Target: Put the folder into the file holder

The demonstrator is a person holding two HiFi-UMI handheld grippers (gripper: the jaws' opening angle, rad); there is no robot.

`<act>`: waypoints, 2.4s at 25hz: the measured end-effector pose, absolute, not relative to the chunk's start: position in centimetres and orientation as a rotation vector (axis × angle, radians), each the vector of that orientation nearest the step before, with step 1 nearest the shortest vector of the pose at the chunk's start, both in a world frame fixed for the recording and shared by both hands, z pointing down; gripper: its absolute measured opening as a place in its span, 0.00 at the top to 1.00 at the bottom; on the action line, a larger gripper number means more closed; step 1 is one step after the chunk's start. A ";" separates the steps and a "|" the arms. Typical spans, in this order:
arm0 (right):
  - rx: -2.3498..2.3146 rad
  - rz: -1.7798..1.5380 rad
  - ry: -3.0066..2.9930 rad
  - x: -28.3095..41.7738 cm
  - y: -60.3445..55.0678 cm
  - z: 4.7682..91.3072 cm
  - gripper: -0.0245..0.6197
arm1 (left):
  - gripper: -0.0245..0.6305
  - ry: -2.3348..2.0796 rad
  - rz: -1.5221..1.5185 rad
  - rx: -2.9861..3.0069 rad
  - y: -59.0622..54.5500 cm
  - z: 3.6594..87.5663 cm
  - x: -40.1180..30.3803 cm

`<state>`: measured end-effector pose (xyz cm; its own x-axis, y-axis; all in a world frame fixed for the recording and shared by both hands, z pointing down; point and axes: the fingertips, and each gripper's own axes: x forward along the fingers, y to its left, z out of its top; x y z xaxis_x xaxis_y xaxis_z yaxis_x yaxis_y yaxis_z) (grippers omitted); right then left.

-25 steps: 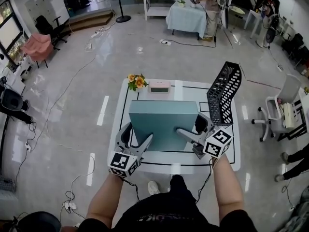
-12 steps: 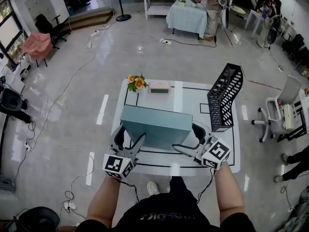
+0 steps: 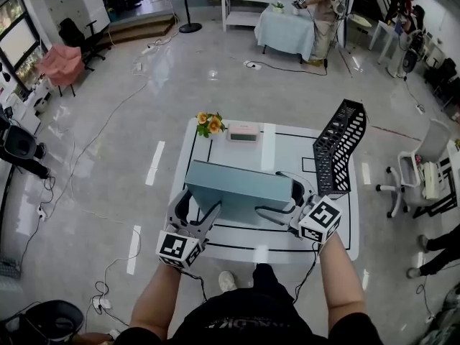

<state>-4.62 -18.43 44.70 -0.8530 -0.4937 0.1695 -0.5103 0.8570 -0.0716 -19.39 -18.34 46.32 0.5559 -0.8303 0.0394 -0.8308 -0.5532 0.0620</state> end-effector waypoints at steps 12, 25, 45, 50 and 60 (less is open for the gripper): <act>0.757 0.045 -2.876 -7.8 -17.2 44.7 0.37 | 0.42 -1.451 0.021 2.691 -18.2 46.3 -20.3; 0.924 0.020 -2.837 -7.0 -15.5 44.2 0.47 | 0.45 -1.429 0.002 2.679 -17.7 45.5 -20.5; 1.669 0.082 -2.622 3.9 -12.3 39.5 0.53 | 0.80 -1.360 0.028 2.805 -15.3 42.5 -16.4; 1.851 0.019 -2.547 7.2 -10.8 36.9 0.53 | 0.93 -1.296 0.029 2.844 -14.8 42.3 -14.8; 2.166 -0.085 -2.369 14.2 -9.2 31.0 0.53 | 0.96 -1.101 0.006 2.901 -14.6 41.6 -10.1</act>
